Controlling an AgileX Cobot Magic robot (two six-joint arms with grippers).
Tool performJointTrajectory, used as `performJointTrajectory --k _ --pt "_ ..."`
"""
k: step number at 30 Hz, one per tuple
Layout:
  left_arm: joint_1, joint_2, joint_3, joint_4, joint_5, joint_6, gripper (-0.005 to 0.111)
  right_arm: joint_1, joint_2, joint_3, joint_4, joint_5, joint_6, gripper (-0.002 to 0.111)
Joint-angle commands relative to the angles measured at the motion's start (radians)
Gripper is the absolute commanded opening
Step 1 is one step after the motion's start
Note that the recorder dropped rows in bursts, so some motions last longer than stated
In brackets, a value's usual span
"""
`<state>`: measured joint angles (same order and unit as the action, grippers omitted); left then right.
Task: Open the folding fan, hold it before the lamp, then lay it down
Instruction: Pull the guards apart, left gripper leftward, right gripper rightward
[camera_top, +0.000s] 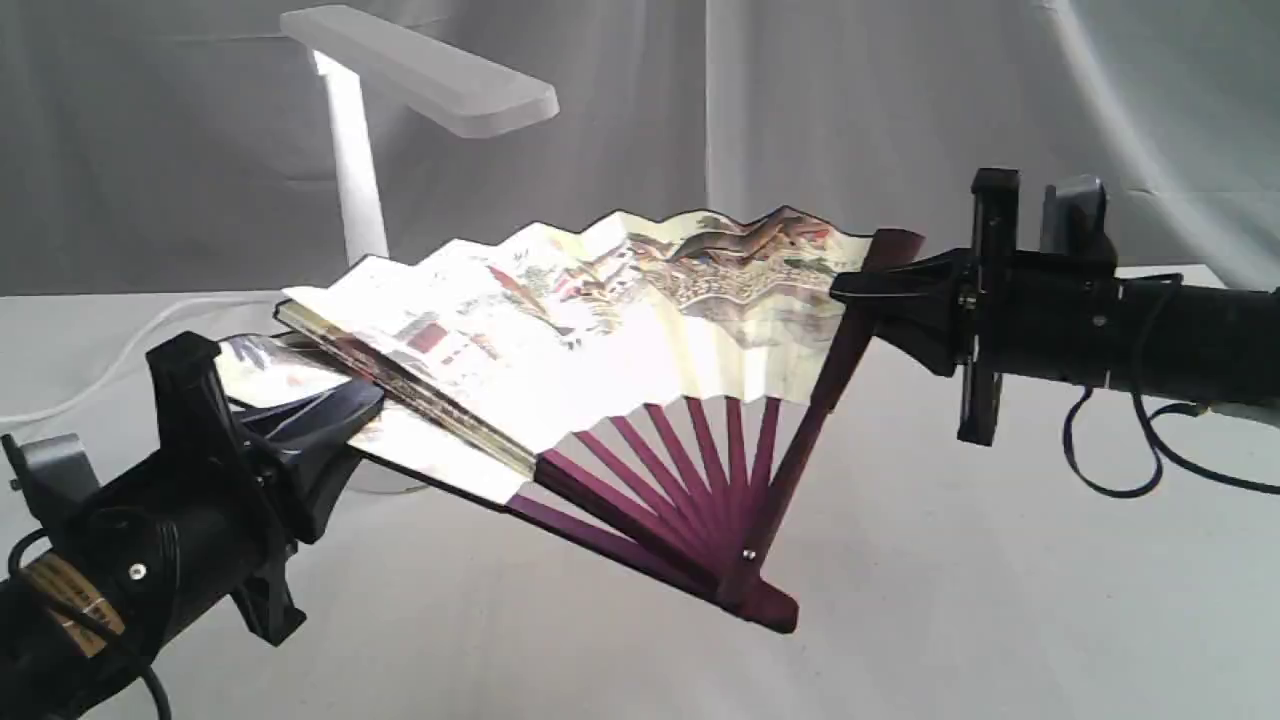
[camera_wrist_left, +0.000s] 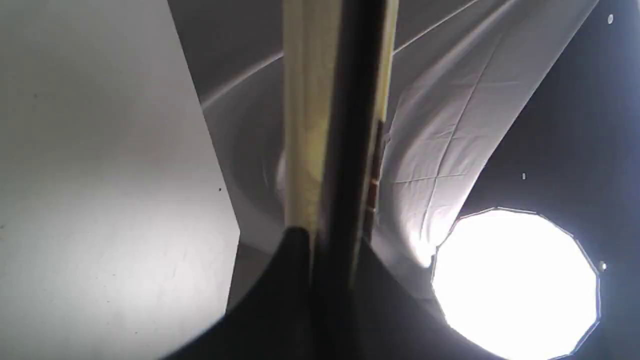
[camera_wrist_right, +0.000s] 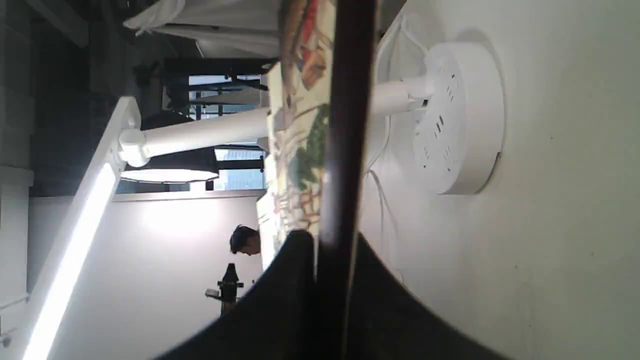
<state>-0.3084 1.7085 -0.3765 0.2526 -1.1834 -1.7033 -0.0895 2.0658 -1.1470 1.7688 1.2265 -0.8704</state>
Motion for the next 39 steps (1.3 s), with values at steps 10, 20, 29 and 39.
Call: performJointTrajectory --k 10,20,29,39 --pt "-0.216 -0.057 0.061 -0.316 -0.038 0.008 0.000 -0.185 -0.073 0.231 -0.024 -0.005 -0.110 0.000" --pt "-0.273 -0.109 0.109 -0.522 -0.038 0.040 0.000 -0.262 -0.164 0.293 -0.024 -0.005 -0.143 0.000" --pt "-0.273 -0.209 0.120 -0.648 -0.038 0.097 0.000 -0.262 -0.177 0.325 -0.024 -0.005 -0.141 0.000" --pt "-0.273 -0.277 0.121 -0.647 -0.038 0.173 0.000 -0.262 -0.177 0.397 -0.024 -0.005 -0.141 0.000"
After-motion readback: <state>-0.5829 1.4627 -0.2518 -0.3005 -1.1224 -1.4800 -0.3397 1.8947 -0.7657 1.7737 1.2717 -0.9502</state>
